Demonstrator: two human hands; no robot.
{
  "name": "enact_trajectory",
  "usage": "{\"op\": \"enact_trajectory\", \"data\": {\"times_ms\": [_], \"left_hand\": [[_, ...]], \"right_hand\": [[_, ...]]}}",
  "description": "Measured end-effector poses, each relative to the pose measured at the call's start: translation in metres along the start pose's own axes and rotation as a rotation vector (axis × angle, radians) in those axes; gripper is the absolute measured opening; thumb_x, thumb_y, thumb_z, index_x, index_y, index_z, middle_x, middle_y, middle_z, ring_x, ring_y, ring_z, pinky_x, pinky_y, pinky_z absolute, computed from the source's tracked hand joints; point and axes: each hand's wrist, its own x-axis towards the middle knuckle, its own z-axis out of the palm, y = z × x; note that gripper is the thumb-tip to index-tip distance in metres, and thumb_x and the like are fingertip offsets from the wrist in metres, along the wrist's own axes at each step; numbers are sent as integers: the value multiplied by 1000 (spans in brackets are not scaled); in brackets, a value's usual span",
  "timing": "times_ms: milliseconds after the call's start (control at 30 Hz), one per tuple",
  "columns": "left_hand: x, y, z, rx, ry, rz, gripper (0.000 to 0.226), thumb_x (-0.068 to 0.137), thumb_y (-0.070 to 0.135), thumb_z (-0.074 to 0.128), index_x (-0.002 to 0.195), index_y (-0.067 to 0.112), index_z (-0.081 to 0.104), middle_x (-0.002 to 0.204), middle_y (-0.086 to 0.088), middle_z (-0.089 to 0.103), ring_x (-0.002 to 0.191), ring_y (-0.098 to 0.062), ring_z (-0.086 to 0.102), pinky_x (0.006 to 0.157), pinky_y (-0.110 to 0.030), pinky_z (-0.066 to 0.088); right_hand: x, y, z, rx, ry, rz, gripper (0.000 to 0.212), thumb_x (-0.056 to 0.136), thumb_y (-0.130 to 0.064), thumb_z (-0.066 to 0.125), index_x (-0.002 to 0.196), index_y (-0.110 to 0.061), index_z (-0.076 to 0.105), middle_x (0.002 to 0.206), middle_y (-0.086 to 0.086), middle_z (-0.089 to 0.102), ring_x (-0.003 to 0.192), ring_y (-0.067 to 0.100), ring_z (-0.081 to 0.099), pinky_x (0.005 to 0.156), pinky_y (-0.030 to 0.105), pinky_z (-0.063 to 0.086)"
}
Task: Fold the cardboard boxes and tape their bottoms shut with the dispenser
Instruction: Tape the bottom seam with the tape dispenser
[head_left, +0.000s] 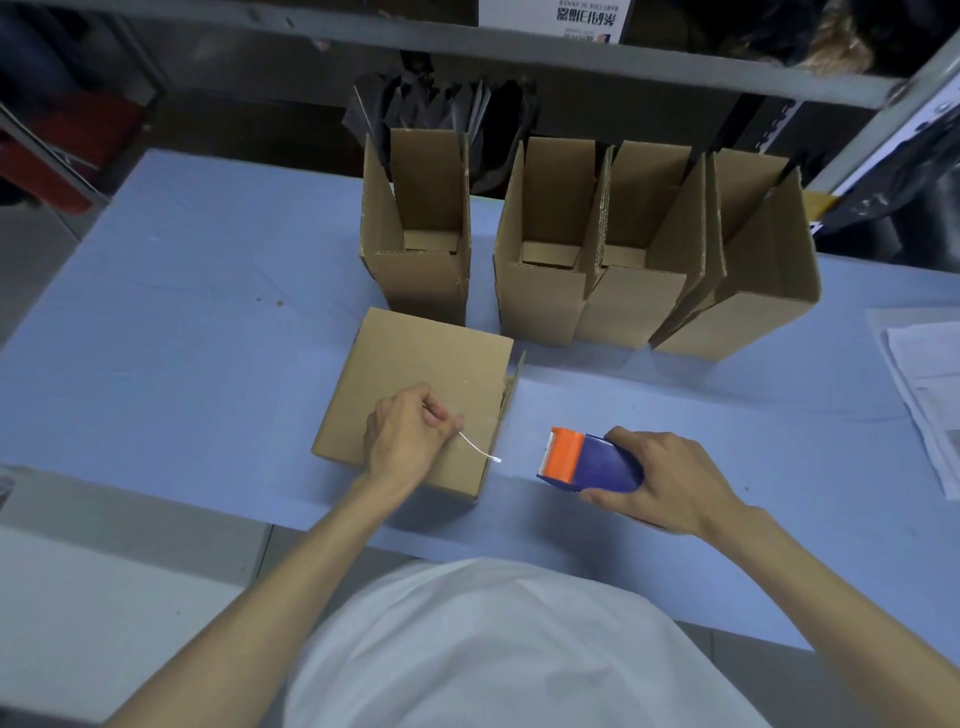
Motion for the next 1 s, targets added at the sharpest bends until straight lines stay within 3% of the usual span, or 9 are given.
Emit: {"op": "enact_trajectory", "data": {"times_ms": [167,267,400,533,600,767,867,1000], "left_hand": [[2,-1,-1,103,-27,78,23,77,32,78,75,15,62,61,6,61,73,-20,61,66,-32,45],[8,4,-4,193,-103,108,26,80,32,76,81,10,62,76,-5,64,79,-26,61,72,-39,51],[20,19,-8,478,-182,110,36,80,38,75,89,6,63,90,-11,66,85,-28,61,70,-36,50],[25,18,-15,625,-150,109,55,71,59,74,73,11,48,76,-4,53,76,-25,56,61,-31,40],[24,10,-17,545,-125,116,55,68,60,76,72,14,46,72,-2,53,71,-23,54,60,-32,41],[11,-1,-4,12,-189,262,23,71,12,81,79,19,61,77,6,60,71,-13,57,71,-37,53],[11,-7,2,-92,-209,259,16,74,4,76,80,18,69,83,5,65,75,-12,61,75,-35,54],[14,-10,6,-81,-206,265,16,75,6,74,82,19,70,83,5,65,74,-10,60,73,-31,53]], "right_hand": [[6,1,-4,-42,-35,-19,50,70,-74,59,93,-29,53,75,-13,59,62,11,50,53,19,33],[9,-1,-6,-74,-54,-34,49,70,-74,58,89,-30,49,73,-13,56,61,11,49,51,17,30],[15,-3,-9,-97,-72,-52,49,71,-74,58,89,-30,46,74,-10,57,64,12,52,51,18,32],[19,-5,-7,-144,-94,-71,49,72,-73,57,87,-30,42,72,-11,52,65,15,50,49,18,27],[21,-4,-5,-137,-97,-72,49,71,-74,57,87,-29,43,72,-11,51,65,16,51,49,18,28],[32,-8,1,-170,-129,-75,50,71,-74,56,90,-30,43,78,-9,54,69,15,50,50,20,27],[42,-15,7,-185,-149,-26,55,71,-72,59,97,-24,50,87,-3,62,71,16,51,57,24,34],[60,-43,18,-252,-173,24,52,73,-64,64,90,-18,48,88,4,63,67,21,49,59,27,35]]}}
